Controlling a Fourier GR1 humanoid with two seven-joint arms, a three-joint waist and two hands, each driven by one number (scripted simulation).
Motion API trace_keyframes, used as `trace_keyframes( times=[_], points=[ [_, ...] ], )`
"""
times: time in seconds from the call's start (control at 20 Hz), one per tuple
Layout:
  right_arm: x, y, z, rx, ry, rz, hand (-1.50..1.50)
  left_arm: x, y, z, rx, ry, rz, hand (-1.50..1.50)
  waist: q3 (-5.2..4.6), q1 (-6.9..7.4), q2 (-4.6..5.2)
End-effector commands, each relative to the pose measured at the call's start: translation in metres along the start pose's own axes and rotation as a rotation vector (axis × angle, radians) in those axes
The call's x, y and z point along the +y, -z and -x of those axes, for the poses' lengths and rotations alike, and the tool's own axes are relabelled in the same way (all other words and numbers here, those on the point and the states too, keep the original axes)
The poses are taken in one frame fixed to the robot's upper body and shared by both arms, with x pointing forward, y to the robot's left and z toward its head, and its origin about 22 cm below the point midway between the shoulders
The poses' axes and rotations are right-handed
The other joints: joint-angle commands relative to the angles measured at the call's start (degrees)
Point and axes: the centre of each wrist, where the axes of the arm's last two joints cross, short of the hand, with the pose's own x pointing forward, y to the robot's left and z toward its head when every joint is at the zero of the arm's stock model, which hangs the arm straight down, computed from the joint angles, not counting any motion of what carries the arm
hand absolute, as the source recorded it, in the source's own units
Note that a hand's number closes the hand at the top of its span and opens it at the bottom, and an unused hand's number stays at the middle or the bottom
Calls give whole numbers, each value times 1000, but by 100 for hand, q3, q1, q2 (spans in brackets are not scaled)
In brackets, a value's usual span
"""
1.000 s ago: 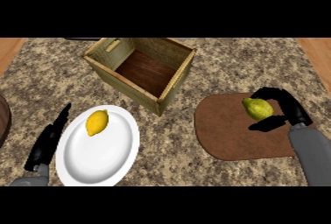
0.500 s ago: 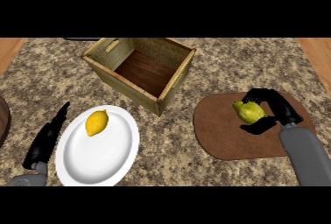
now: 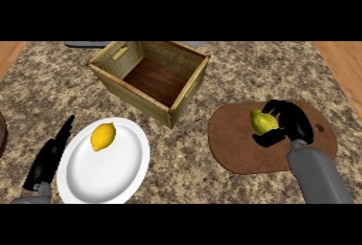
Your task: Pick the pear from the cutting board and place it in the basket
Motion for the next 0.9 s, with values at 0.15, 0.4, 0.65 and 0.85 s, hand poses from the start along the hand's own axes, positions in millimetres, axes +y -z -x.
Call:
trace_keyframes(
  times=[0.15, 0.4, 0.65, 0.85],
  points=[
    [29, -14, -42, 278, -172, 160, 150, 6, -2, 9, 38, 12, -15, 0, 39, -81, -28],
    [10, -22, -130, 245, -183, 393, 150, 5, -2, 13, 62, 11, -16, 0, 54, -149, -114],
    [-14, -45, -211, 222, -232, 591, 150, 0, -2, 9, 47, 3, 2, 0, 74, -80, -173],
    [-34, -76, -266, 225, -279, 713, 150, -8, -2, 7, 32, 6, 26, 0, 102, 30, -130]
  ],
)
